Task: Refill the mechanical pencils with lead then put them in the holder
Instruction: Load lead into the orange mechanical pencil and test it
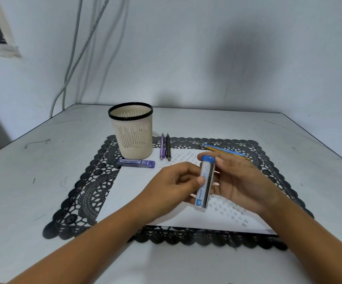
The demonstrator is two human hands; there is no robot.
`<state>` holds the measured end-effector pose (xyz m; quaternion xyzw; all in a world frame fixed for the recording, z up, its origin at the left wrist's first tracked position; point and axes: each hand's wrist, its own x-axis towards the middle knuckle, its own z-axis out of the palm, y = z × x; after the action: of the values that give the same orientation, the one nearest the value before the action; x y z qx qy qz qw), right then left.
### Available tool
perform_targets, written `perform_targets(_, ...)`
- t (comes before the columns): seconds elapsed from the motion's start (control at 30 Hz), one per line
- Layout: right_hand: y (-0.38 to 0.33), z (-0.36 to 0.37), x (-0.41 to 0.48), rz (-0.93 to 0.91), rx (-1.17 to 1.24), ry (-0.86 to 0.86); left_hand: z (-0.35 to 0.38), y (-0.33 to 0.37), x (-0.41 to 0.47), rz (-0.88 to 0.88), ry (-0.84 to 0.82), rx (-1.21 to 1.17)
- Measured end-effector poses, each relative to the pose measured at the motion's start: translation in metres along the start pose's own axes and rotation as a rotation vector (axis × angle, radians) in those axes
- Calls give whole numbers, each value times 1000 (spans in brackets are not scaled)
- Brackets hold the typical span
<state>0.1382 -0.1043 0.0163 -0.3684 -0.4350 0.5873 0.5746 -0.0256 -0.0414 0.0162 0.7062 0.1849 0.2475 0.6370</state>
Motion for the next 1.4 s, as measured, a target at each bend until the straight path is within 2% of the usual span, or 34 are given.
perform_targets(0.17,-1,1,0,-54,6,37,-3,-7,5,59,109,104)
perform_targets(0.37,1,-1,0,-88,-174,131,-11,-14,5,271,234,549)
perform_targets(0.53,-2,-3,-2,-189,-503,392,-16,-15,7,351,265,707)
perform_targets(0.63,-2,-10,0,-250,-726,614,-24,-11,10,354,290,760)
perform_targets(0.7,0,-17,1,-244,-885,740,-32,-8,12,334,293,818)
perform_targets(0.8,3,-24,2,-184,-878,806,-43,-4,14,287,317,878)
perform_targets(0.97,7,-28,2,-110,-875,824,-65,0,8,240,289,1030)
perform_targets(1.1,7,-28,4,-87,-899,822,-92,-1,-8,72,218,1150)
perform_targets(1.23,10,-26,5,-83,-879,817,-112,-2,-20,-65,124,1198)
perform_targets(1.4,10,-24,4,-81,-909,807,-118,-5,-20,-126,70,1229)
